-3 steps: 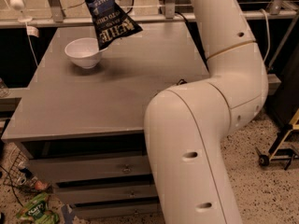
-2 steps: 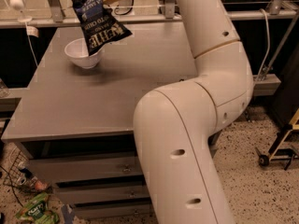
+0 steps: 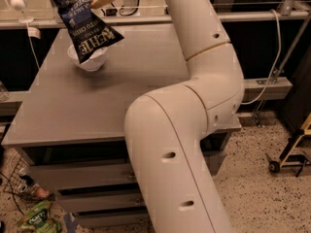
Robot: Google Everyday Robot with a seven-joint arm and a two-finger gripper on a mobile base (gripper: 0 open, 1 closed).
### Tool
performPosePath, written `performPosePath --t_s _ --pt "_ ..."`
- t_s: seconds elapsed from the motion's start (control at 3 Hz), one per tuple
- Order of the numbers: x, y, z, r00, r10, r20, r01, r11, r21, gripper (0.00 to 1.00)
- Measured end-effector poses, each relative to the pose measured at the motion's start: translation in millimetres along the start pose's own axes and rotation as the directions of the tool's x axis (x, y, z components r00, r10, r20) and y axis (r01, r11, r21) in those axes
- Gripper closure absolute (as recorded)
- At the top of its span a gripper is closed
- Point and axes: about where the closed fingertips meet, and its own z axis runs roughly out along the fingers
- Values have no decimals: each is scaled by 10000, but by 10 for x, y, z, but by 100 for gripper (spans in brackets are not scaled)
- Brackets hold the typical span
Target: Place blue chip bag into white bowl
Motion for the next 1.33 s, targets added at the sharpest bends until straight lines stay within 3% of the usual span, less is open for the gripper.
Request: performPosePath --t_s 0.33,1.33 --pt "-64 -14 87 9998 -191 95 191 9998 -70 100" --pt "224 107 364 9987 492 -129 -497 9980 -380 100"
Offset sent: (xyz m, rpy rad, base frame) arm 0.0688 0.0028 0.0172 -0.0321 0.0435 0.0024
